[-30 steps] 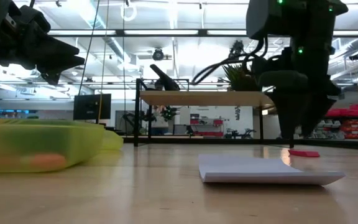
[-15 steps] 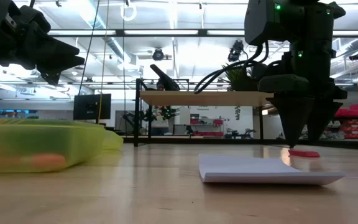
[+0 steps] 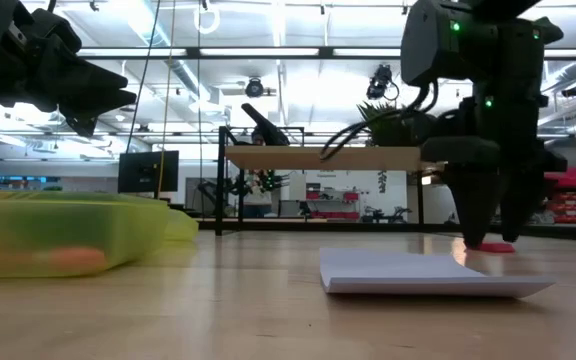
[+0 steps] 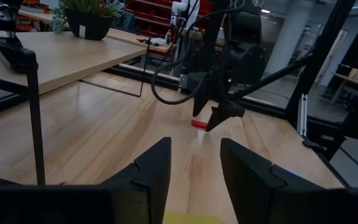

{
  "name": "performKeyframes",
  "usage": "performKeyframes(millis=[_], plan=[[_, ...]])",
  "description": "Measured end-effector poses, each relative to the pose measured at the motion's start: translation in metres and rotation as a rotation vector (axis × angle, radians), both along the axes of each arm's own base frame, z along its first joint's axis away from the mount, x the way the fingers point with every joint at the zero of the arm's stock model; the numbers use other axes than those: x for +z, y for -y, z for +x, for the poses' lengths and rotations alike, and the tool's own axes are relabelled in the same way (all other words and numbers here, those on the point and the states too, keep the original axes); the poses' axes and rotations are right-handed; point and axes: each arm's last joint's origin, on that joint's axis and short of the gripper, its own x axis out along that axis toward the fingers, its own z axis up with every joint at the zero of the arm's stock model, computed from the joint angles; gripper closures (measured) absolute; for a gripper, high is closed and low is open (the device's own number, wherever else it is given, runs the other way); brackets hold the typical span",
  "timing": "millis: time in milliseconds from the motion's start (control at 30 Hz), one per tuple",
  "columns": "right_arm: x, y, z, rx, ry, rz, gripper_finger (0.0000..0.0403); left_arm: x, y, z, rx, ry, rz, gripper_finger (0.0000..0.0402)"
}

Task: Pack school essentials
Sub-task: Put the red eraser into the yellow supply box

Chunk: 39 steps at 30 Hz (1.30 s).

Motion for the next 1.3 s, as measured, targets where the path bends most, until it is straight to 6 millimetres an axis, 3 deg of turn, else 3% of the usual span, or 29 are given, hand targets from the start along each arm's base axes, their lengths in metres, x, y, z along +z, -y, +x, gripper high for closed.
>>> performKeyframes(millis=[233,933,1300], plan=[[-0.0039,0.0006,-0.0027,-0.022,0.003,0.003,0.0063,-0.0001,0.0,0.0,0.0,0.0,0.001,0.0249],[-0.0041,0.0003,-0.0029,-0.01,-0.001,0.011,0.0189,-0.0001,0.0,0.0,0.0,0.0,0.0,0.0249],[-0.0043,-0.0001,-0.003,-0.001,-0.006,0.026,0.0274,-0.0001,0.0,0.0,0.0,0.0,0.0,0.0252]])
